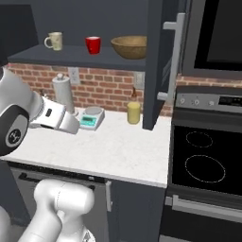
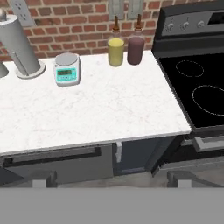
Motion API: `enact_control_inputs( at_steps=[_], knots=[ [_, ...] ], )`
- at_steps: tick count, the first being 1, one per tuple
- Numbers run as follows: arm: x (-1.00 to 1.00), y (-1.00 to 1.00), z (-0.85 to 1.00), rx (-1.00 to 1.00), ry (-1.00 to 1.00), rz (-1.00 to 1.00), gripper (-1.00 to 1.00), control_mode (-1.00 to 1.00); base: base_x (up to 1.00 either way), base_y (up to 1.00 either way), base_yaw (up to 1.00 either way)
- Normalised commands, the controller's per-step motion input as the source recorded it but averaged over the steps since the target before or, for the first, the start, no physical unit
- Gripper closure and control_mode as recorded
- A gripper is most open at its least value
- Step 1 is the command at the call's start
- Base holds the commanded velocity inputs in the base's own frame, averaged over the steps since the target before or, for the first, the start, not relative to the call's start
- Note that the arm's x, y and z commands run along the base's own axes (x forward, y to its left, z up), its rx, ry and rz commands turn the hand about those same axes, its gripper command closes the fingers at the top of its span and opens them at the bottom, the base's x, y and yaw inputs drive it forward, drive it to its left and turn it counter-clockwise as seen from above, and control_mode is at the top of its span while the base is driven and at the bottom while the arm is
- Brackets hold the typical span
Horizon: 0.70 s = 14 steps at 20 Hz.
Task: Gather all objects into one cabinet and sort the glasses and bowls to opposite sides.
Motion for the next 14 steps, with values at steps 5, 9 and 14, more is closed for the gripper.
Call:
enact_control_inputs(
  at_steps=[5, 9, 14],
  knots=[
    [0.0, 0.0, 0.0, 0.0, 0.0, 0.0, -1.0, 1.0, -0.76, -0.02, 0.48],
    [0.0, 0.0, 0.0, 0.0, 0.0, 0.0, -1.0, 1.0, -0.53, 0.0, 0.67],
    [0.0, 0.0, 0.0, 0.0, 0.0, 0.0, -1.0, 1.0, -0.32, 0.0, 0.77]
  ],
)
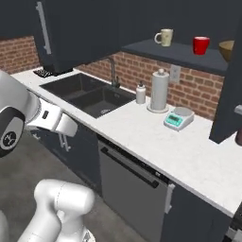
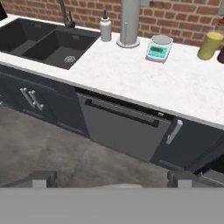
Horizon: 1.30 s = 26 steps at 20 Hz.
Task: Gather all objects into one cabinet and sort the glasses and bowls to opposite sides.
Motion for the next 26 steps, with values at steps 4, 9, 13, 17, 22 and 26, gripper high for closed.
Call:
enact_control_inputs(
  at_steps=[4, 9, 13, 17, 22, 26],
  knots=[
    [0.0, 0.0, 0.0, 0.0, 0.0, 0.0, -1.0, 1.0, -0.22, 0.0, 0.75],
    [0.0, 0.0, 0.0, 0.0, 0.0, 0.0, -1.0, 1.0, -0.08, 0.14, 0.64],
    [0.0, 0.0, 0.0, 0.0, 0.0, 0.0, -1.0, 1.0, 0.0, 0.56, 0.54],
    [0.0, 0.0, 0.0, 0.0, 0.0, 0.0, -1.0, 1.0, 0.07, 0.68, 0.55],
    [0.0, 0.0, 0.0, 0.0, 0.0, 0.0, -1.0, 1.0, 0.6, 0.8, 0.4],
    [0.0, 0.0, 0.0, 0.0, 0.0, 0.0, -1.0, 1.0, 1.0, 0.73, 0.31]
  ],
)
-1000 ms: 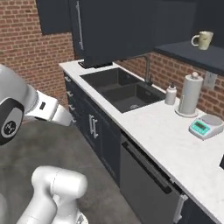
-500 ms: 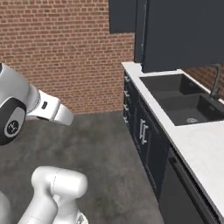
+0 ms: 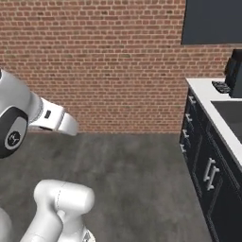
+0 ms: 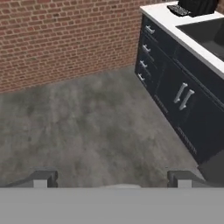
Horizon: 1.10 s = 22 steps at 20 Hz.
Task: Gather all objects into one cabinet and sort the glasses and bowls to opposite sides.
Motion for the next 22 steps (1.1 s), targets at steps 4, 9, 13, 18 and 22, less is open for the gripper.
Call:
enact_control_inputs(
  at_steps=[4, 9, 13, 18, 22],
  knots=[
    [0.0, 0.0, 0.0, 0.0, 0.0, 0.0, -1.0, 1.0, 1.0, 0.56, 0.18],
    [0.0, 0.0, 0.0, 0.0, 0.0, 0.0, -1.0, 1.0, 1.0, 0.49, 0.07],
    [0.0, 0.0, 0.0, 0.0, 0.0, 0.0, -1.0, 1.0, 1.0, 0.2, -0.2],
    [0.0, 0.0, 0.0, 0.0, 0.0, 0.0, -1.0, 1.0, 0.79, 0.14, -0.59],
    [0.0, 0.0, 0.0, 0.0, 0.0, 0.0, -1.0, 1.0, 0.62, 0.19, -0.67]
  ],
)
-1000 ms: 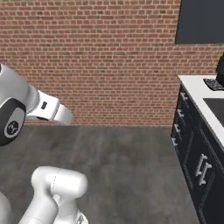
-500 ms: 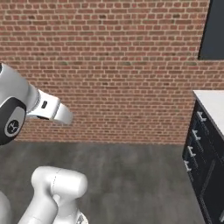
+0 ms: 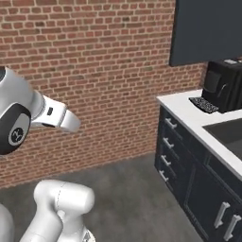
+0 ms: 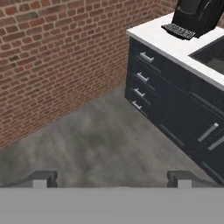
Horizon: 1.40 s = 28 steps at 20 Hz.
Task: Gather all objects into one cabinet and sort the glasses and bowls to opposite sides.
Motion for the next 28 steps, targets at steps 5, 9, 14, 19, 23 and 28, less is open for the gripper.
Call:
enact_control_inputs(
  at_steps=[5, 9, 14, 19, 23, 28],
  knots=[
    [0.0, 0.0, 0.0, 0.0, 0.0, 0.0, -1.0, 1.0, 0.6, 0.19, -0.68],
    [0.0, 0.0, 0.0, 0.0, 0.0, 0.0, -1.0, 1.0, 0.59, 0.19, -0.69],
    [0.0, 0.0, 0.0, 0.0, 0.0, 0.0, -1.0, 1.0, 0.59, 0.08, -0.67],
    [0.0, 0.0, 0.0, 0.0, 0.0, 0.0, -1.0, 1.0, 0.51, -0.24, -0.59],
    [0.0, 0.0, 0.0, 0.0, 0.0, 0.0, -1.0, 1.0, 0.42, -0.45, -0.48],
    [0.0, 0.0, 0.0, 0.0, 0.0, 0.0, -1.0, 1.0, 0.5, -0.46, -0.36]
  ],
)
